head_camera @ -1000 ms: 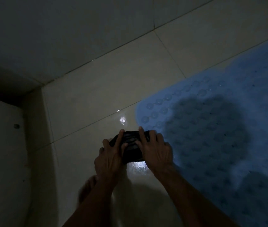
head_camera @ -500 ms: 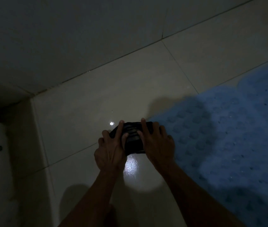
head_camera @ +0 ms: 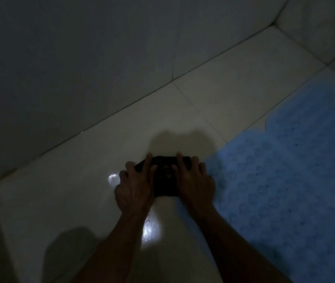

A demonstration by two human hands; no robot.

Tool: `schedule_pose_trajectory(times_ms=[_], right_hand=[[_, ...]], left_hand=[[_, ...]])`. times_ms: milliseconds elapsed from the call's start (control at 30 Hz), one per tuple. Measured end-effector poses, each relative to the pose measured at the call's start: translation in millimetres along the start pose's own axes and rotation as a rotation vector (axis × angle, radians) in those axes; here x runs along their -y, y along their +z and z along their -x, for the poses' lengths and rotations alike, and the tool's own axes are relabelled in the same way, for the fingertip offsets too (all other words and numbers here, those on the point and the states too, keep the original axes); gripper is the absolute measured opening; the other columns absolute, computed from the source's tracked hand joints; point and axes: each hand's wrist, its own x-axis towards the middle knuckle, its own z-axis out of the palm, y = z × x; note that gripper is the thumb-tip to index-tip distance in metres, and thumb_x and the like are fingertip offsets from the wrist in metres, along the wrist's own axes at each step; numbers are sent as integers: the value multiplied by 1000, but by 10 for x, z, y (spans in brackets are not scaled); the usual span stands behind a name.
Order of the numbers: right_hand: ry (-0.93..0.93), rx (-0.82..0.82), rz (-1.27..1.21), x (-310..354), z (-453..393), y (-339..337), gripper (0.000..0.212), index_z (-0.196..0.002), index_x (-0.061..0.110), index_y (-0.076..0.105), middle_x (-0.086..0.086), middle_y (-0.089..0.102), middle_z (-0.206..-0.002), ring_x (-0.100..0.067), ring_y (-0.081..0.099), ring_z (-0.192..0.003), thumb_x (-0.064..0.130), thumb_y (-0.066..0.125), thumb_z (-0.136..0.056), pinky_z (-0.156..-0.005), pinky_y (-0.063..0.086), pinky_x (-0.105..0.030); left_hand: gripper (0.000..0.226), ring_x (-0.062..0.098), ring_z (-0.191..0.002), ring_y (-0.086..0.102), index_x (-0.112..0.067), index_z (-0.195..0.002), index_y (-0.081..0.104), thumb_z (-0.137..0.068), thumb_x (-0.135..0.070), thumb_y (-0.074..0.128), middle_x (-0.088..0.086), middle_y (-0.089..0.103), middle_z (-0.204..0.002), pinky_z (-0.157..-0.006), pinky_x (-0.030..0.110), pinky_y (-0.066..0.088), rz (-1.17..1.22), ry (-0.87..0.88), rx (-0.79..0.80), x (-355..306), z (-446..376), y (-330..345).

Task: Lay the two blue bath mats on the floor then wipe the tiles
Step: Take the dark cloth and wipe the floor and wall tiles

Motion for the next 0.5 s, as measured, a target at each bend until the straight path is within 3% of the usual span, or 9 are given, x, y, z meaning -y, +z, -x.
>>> schedule_pose_trajectory(times_ms=[100, 200, 300, 400, 500], right_hand=[[60, 36, 2, -66, -103, 15, 46, -133, 22, 64, -10, 65, -100, -28, 62, -77, 48, 45, -99, -45, 42, -30], [86, 93, -10, -136, -138, 13, 47, -136, 23, 60, -12, 64, -103, -28, 62, -78, 49, 48, -98, -44, 42, -30], [120, 110, -15, -176, -189, 15, 47, -136, 24, 60, -12, 64, -103, -27, 62, -77, 50, 47, -99, -44, 42, -28], [188, 57, -10, -256, -259, 44, 46, -131, 24, 65, -10, 65, -99, -27, 61, -75, 49, 42, -100, -46, 38, -27], [213, 44, -19, -404, -360, 79, 49, -130, 23, 66, -11, 65, -101, -29, 63, -79, 50, 38, -99, -47, 44, -30]], left_hand=[[58, 25, -108, 50, -56, -151, 20, -95, -70, 14, 2, 42, -131, -69, 35, 43, 114, -55, 38, -145, -193, 31], [53, 27, -115, 46, -56, -152, 13, -99, -64, 14, 4, 36, -136, -82, 43, 50, 100, 29, 55, -251, -232, -37], [53, 26, -116, 44, -58, -151, 14, -98, -65, 12, 2, 35, -135, -82, 42, 45, 126, 61, 76, -306, -338, -86], [48, 27, -108, 50, -57, -149, 23, -101, -63, 18, 4, 41, -129, -72, 40, 47, 75, 107, 58, -421, -455, -84], [47, 31, -78, 58, -43, -142, 51, -101, -56, 33, 11, 53, -106, -47, 34, 42, -65, 231, -68, -586, -518, -85]])
